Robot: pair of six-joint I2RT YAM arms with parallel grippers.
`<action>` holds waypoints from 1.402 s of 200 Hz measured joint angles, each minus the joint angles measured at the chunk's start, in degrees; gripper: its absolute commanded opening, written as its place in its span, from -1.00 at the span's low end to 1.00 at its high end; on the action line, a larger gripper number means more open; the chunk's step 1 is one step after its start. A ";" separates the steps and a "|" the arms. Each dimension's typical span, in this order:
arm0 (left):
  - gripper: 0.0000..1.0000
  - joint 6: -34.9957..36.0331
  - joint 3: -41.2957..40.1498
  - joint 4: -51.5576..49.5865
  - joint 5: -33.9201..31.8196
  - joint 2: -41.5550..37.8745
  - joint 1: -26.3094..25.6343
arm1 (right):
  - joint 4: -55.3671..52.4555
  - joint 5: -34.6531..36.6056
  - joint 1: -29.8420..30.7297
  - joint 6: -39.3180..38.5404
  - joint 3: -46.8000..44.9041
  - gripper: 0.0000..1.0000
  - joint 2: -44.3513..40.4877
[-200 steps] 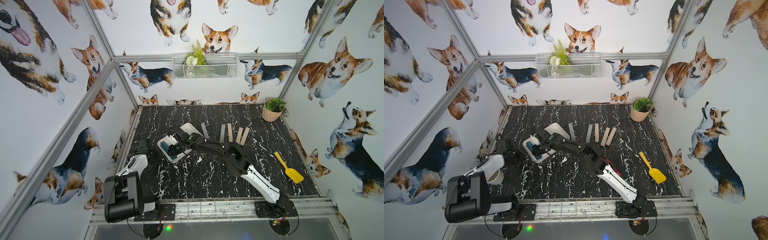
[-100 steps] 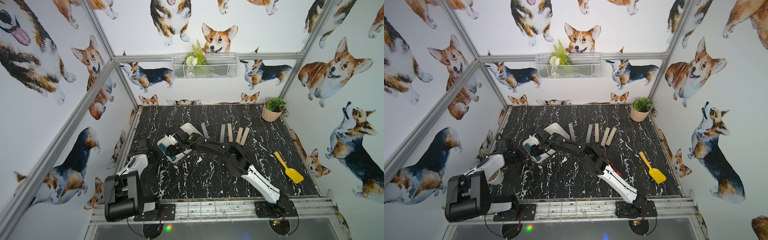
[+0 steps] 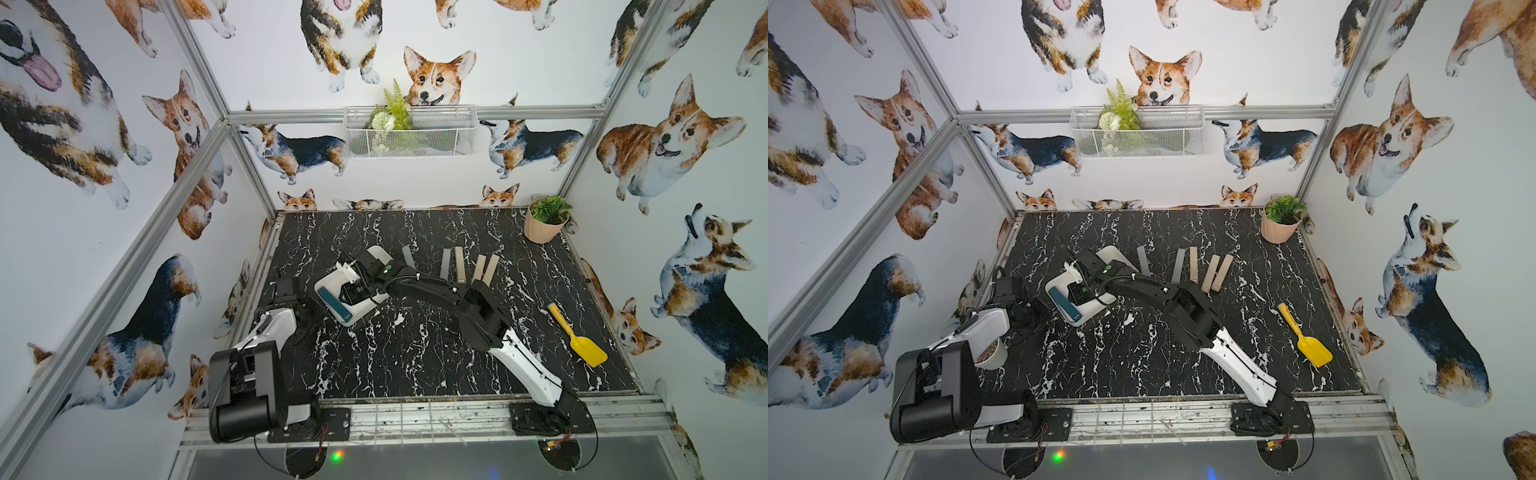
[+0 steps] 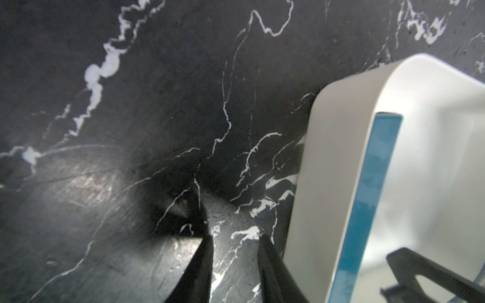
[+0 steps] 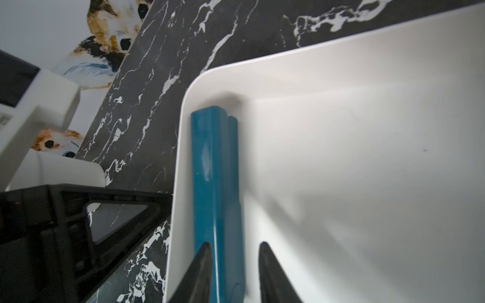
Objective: Put the pruning pliers into the storage box
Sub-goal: Place the pruning pliers in the storage box.
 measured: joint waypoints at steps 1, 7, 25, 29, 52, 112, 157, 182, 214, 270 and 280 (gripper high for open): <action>-0.34 0.00 0.00 0.00 0.00 0.00 0.00 | 0.00 0.13 0.00 0.02 0.00 -0.68 0.02; -0.34 0.00 0.00 0.00 0.00 0.00 0.00 | 0.02 0.92 -0.24 0.24 0.00 -0.70 0.13; -0.34 0.00 0.00 0.00 0.00 0.00 0.00 | 0.09 1.29 -0.66 1.11 0.00 -0.76 0.81; -0.35 0.00 0.00 0.00 0.00 0.00 0.00 | 0.09 1.42 -0.68 1.14 0.02 -0.76 1.05; -0.35 -0.02 0.00 0.00 0.00 0.02 0.00 | -0.02 1.29 -0.59 1.79 0.63 -0.77 2.58; -0.35 -0.39 0.02 0.44 0.00 1.18 -0.13 | 0.07 0.20 -0.55 2.73 2.97 -0.77 4.76; -0.35 -1.31 0.13 2.21 0.74 2.16 -0.90 | 0.11 -1.77 0.17 2.82 4.46 -0.76 5.55; -0.35 -1.70 0.48 2.56 1.25 2.29 -1.29 | 0.42 -2.80 0.57 2.82 4.76 -0.75 5.57; -0.35 -1.95 0.57 2.80 1.29 2.38 -1.68 | 0.55 -3.61 0.85 2.82 4.79 -0.72 5.57; -0.35 -2.36 0.55 3.23 1.75 2.69 -2.08 | 0.50 -3.58 0.09 2.58 1.88 -0.52 3.54; -0.35 -2.36 0.55 3.23 1.77 2.49 -2.10 | 0.48 -3.39 -0.44 2.45 0.52 -0.44 2.49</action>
